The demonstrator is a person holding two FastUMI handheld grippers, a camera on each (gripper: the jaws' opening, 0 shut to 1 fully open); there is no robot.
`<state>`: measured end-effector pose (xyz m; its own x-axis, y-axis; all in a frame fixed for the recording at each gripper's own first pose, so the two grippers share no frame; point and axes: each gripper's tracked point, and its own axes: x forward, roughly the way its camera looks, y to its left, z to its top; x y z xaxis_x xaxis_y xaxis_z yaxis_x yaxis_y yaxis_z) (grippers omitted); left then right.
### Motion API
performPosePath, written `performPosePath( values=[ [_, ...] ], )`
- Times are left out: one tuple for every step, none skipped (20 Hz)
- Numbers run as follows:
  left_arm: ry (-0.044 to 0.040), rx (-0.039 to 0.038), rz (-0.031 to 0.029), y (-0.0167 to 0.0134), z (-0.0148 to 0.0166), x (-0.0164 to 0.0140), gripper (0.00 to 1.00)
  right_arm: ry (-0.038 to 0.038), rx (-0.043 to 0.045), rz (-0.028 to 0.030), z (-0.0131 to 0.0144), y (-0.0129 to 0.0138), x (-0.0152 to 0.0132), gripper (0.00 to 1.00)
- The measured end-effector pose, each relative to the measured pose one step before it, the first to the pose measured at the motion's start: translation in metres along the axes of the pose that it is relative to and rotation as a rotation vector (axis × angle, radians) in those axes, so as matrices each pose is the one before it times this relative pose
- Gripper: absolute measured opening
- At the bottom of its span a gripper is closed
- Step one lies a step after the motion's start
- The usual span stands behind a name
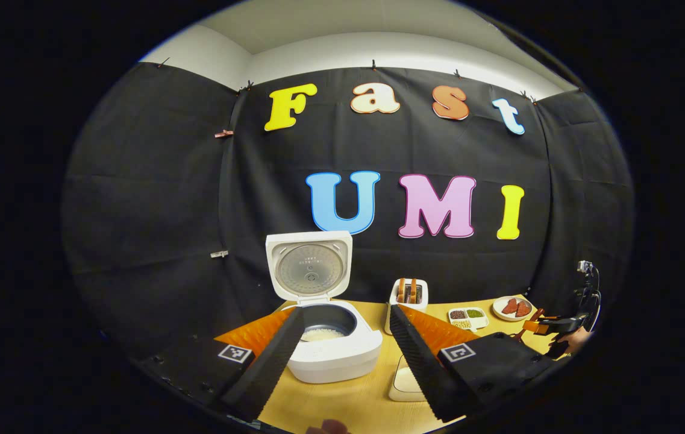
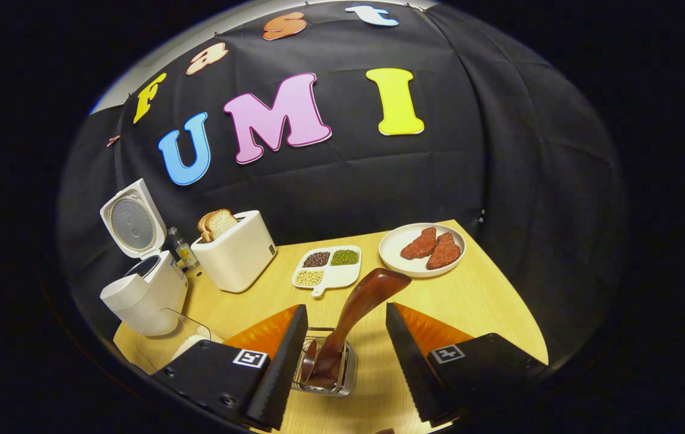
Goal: Close the left gripper, press the button to open the rice cooker; take a wooden spoon from the chopstick holder with the right hand, scoop a spoonful of rice and pour it into the rice cooker, then put the wooden spoon back into the chopstick holder.
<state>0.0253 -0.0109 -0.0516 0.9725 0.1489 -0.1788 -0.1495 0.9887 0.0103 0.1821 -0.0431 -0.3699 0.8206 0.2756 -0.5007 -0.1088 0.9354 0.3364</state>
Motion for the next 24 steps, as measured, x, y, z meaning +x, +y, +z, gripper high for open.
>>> performPosePath(
  values=[
    [0.00949,0.00080,0.00694,0.00007,-0.00289,0.00009,0.98,0.01886,0.01864,0.01983,-0.00425,0.00285,0.00837,0.77],
    [0.00379,0.00314,0.01109,0.00111,-0.00110,-0.00045,0.98,0.02099,0.00820,0.00924,-0.00459,0.00176,0.00768,0.74],
    [0.00049,0.00369,0.00914,0.00103,-0.00039,0.00038,0.98,0.01485,-0.00247,-0.01565,-0.00439,-0.00454,0.00702,0.56],
    [0.00002,0.00267,0.00833,0.00125,0.00079,0.00008,0.98,0.01254,-0.00731,-0.00785,-0.00472,-0.00083,0.00366,0.38],
    [-0.00110,0.00139,0.00423,-0.00028,-0.00035,0.00031,0.98,-0.00862,0.00060,-0.00047,-0.00058,0.00233,0.00162,0.22],
    [-0.00129,0.00085,-0.00010,-0.00068,0.00024,0.00096,0.98,0.00038,-0.00179,0.00396,-0.00013,0.00432,-0.00454,0.30],
    [-0.00106,0.00124,-0.00029,-0.00196,0.00017,0.00116,0.98,-0.00537,-0.00098,0.00094,-0.00018,0.00363,-0.00240,0.29],
    [-0.00089,0.00196,-0.00018,0.00018,0.00052,0.00149,0.98,-0.00527,-0.00367,-0.00045,-0.00228,0.00161,-0.00265,0.28],
    [-0.00116,0.00274,-0.00132,0.00080,-0.00036,0.00041,0.98,0.00215,0.00522,0.00865,-0.00349,0.00426,-0.00204,0.19],
    [-0.00211,0.00170,-0.00179,-0.00227,0.00063,-0.00038,0.98,0.01537,0.01277,0.01512,-0.00636,0.00769,-0.00356,0.28],
    [-0.00132,-0.00024,-0.00294,-0.00111,0.00200,-0.00126,0.98,0.01847,0.00178,0.01002,-0.00807,0.00555,-0.00096,0.28],
    [0.00095,-0.00127,-0.00333,-0.00109,0.00083,-0.00100,0.98,0.00254,-0.01273,-0.00075,-0.00476,0.00035,-0.00041,0.28],
    [0.00077,-0.00008,0.00127,0.00176,-0.00008,-0.00047,0.98,-0.00881,-0.01118,-0.01257,-0.00044,-0.00150,0.00105,0.28],
    [0.00124,0.00091,0.00076,0.00222,-0.00001,0.00029,0.98,0.00492,0.00092,-0.00657,-0.00078,0.00014,-0.00045,0.29],
    [0.00081,0.00024,0.00159,0.00305,-0.00037,-0.00117,0.98,0.00483,0.00183,-0.00583,-0.00178,-0.00078,0.00117,0.30],
    [-0.00092,-0.00043,0.00267,0.00264,0.00081,-0.00157,0.98,0.00961,0.00787,-0.00381,0.00258,-0.00088,0.00302,0.30],
    [-0.00324,-0.00297,0.00481,0.00570,-0.00051,-0.00275,0.98,0.00251,0.00179,-0.00108,0.00138,0.00333,-0.00285,0.23],
    [-0.00378,-0.00481,0.00397,0.00377,-0.00107,-0.00159,0.98,-0.00847,-0.00988,-0.01650,0.00129,-0.00148,-0.00137,0.22],
    [-0.00021,-0.00371,0.00405,0.00387,0.00006,-0.00241,0.98,-0.01049,-0.02129,-0.01649,0.00109,-0.00079,0.00231,0.14],
    [0.00024,-0.00369,0.00198,0.00319,-0.00260,-0.00169,0.97,0.00227,-0.00964,0.00121,-0.00078,0.00211,-0.00335,0.14],
    [0.00133,-0.00207,0.00397,0.00306,-0.00035,-0.00142,0.98,0.00580,0.00972,0.00570,0.00025,0.00312,-0.00210,0.14],
    [0.00246,-0.00299,0.00438,0.00349,-0.00037,-0.00115,0.97,-0.00453,0.01756,-0.00203,0.00404,0.00037,-0.00033,0.14],
    [-0.00046,-0.00416,0.00184,0.00420,-0.00251,-0.00163,0.98,-0.01470,0.01262,-0.00295,0.00718,0.00023,-0.00188,0.14],
    [-0.00529,-0.00496,-0.00050,0.00335,-0.00025,-0.00255,0.98,-0.01807,0.00394,-0.00661,0.00788,-0.00150,-0.00215,0.14]
  ],
)
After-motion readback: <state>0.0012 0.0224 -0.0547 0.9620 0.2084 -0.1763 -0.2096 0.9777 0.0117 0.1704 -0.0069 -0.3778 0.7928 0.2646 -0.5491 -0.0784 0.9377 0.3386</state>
